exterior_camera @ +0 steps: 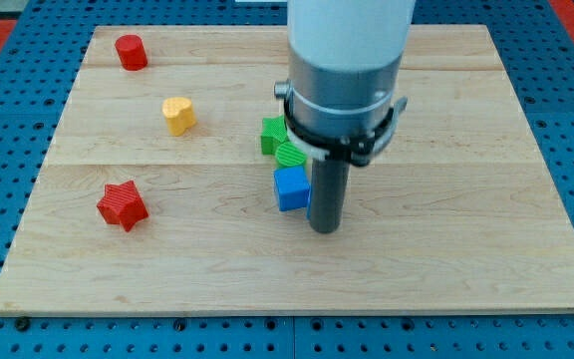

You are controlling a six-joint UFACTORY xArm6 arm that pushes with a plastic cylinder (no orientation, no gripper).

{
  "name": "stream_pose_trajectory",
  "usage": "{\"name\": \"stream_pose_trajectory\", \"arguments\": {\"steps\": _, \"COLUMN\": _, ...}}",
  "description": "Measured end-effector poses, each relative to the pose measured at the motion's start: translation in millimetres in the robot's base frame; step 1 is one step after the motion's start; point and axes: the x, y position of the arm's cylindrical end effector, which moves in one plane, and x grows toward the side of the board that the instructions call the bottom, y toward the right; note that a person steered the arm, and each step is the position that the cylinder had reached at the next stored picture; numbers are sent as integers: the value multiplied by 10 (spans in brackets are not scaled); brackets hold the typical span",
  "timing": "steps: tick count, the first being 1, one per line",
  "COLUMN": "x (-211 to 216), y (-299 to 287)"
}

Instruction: Move the blue triangle to the top right

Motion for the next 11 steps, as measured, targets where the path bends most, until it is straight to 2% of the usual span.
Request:
{"name": "stream_pose_trajectory", "arguments": {"steps": 1, "x": 237, "y": 1}}
{"name": "stream_pose_trajectory", "arguments": {"steps": 2, "x": -47, "y": -189}}
{"name": "stream_pose_trajectory", "arguments": {"steps": 4, "x": -685, "y": 4}}
{"name": "stream_pose_trajectory", "arguments": {"steps": 5, "x": -740, "y": 389}}
{"name": "stream_pose_trajectory", "arguments": {"steps": 6, "x": -499, "y": 279}}
{"name": "stream_pose_trajectory", "arguments": {"steps": 8, "x": -1112, "y": 779}}
{"name": "stream_pose_trajectory", "arguments": {"steps": 9, "x": -731, "y": 1393}}
{"name": "stream_pose_trajectory", "arguments": {"steps": 10, "x": -893, "y": 1493}}
{"name": "stream_pose_trajectory", "arguments": {"steps": 11, "x": -1376, "y": 1289}}
